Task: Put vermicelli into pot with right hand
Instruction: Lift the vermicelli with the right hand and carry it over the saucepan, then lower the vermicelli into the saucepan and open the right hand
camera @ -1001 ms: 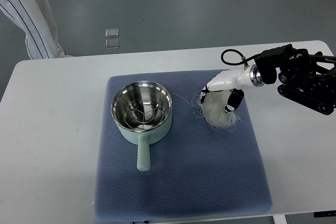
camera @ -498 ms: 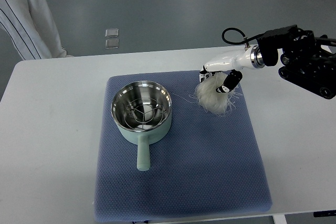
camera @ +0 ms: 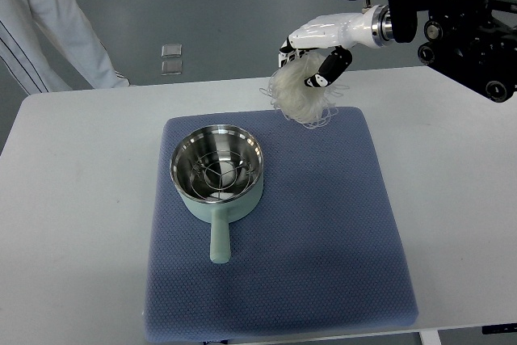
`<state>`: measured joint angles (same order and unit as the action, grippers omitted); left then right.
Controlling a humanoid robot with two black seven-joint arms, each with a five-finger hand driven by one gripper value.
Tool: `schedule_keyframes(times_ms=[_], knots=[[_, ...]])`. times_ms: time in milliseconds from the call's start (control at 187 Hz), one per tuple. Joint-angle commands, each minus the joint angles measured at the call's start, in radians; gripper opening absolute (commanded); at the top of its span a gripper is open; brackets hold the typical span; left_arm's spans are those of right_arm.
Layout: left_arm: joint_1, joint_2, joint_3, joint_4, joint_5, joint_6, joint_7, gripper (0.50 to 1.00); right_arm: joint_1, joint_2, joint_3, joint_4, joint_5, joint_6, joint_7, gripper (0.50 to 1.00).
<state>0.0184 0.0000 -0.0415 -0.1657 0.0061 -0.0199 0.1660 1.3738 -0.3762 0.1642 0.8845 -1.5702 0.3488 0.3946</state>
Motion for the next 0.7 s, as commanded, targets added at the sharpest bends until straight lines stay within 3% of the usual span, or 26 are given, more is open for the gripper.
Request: schedule_keyframes(times_ms=[0,353,557,696], knots=[[0.000,0.000,0.000,0.000,0.000,0.000,0.001,1.000,0.039,0.054,0.001,0.001,0.025,0.007,0.006,0.580],[0.000,0.000,-0.001,0.000,0.000,0.000,0.001,1.000,-0.005,0.238,0.001,0.002,0.073,-0.007,0.003,0.605],[0.000,0.000,0.000,0.000,0.000,0.000,0.000,1.000,-0.065,0.292,0.000,-0.009,0.061,-0.016,-0.002,0.611],[0.000,0.000,-0.001,0.000,0.000,0.000,0.000,1.000,-0.099,0.316,-0.005,-0.042,0.058,-0.042,-0.003,0.646]])
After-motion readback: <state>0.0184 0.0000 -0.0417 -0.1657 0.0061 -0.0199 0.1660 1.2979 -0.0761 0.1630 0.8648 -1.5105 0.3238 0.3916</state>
